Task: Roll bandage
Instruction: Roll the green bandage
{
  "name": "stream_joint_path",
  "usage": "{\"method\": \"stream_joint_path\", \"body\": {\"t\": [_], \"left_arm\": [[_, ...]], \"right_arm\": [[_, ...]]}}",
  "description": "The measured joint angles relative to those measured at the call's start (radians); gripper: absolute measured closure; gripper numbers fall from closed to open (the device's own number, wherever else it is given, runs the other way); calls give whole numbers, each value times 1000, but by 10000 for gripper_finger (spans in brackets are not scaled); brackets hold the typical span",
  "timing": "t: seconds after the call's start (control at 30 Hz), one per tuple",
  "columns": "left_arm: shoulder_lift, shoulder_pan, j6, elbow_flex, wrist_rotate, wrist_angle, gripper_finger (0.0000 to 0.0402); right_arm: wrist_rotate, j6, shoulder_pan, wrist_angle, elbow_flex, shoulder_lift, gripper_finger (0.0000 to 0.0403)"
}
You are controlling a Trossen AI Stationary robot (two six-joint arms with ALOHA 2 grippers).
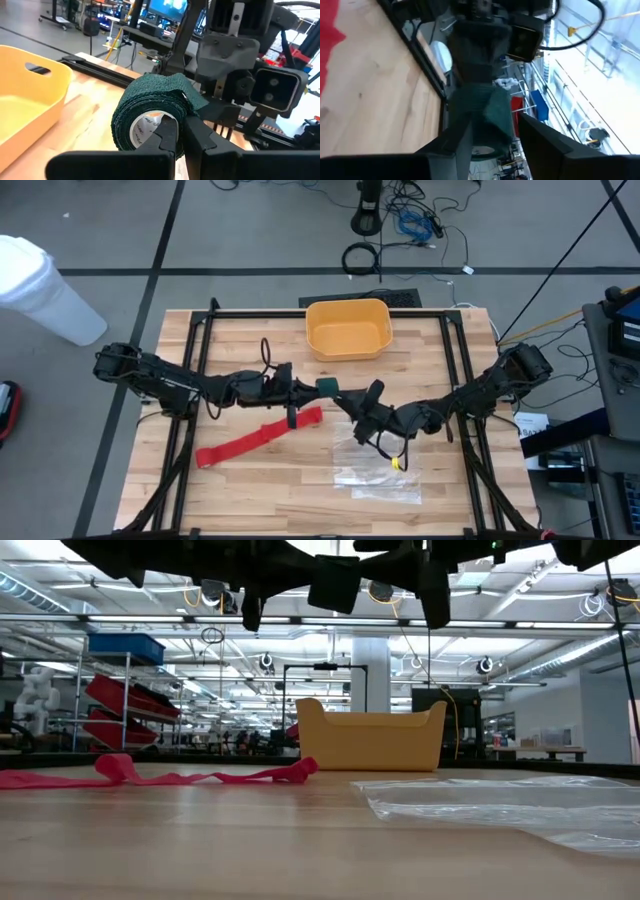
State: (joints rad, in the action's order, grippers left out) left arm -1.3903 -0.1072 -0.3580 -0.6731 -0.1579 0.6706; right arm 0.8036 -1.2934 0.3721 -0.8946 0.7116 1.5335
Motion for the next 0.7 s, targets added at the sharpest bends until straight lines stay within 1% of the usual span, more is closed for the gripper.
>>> {"method": "stream_joint_path", "body": {"t": [0.1, 0.2, 0.3, 0.4, 0.5, 0.6, 0.7], "left_arm": [[0, 2, -1, 0, 16, -10, 388], [-1, 2, -1, 0, 29, -9, 388], [-1, 2, 6, 0, 32, -9, 388], [-2, 2, 25, 0, 32, -9, 388], [-2, 2, 27, 0, 47, -9, 388], [-2, 3, 39, 0, 53, -16, 388], [-2, 7, 130, 1, 53, -38, 388]], "right_arm": [[-27, -3, 0, -24, 0, 0, 270], [-57, -3, -4, -25, 0, 0, 289], [-83, 29, -18, -19, 0, 0, 320], [-139, 65, -34, -12, 0, 0, 355], [-148, 96, -49, 9, 0, 0, 388], [-147, 164, -52, 10, 0, 0, 400], [-145, 310, -34, 23, 15, -3, 402]]}}
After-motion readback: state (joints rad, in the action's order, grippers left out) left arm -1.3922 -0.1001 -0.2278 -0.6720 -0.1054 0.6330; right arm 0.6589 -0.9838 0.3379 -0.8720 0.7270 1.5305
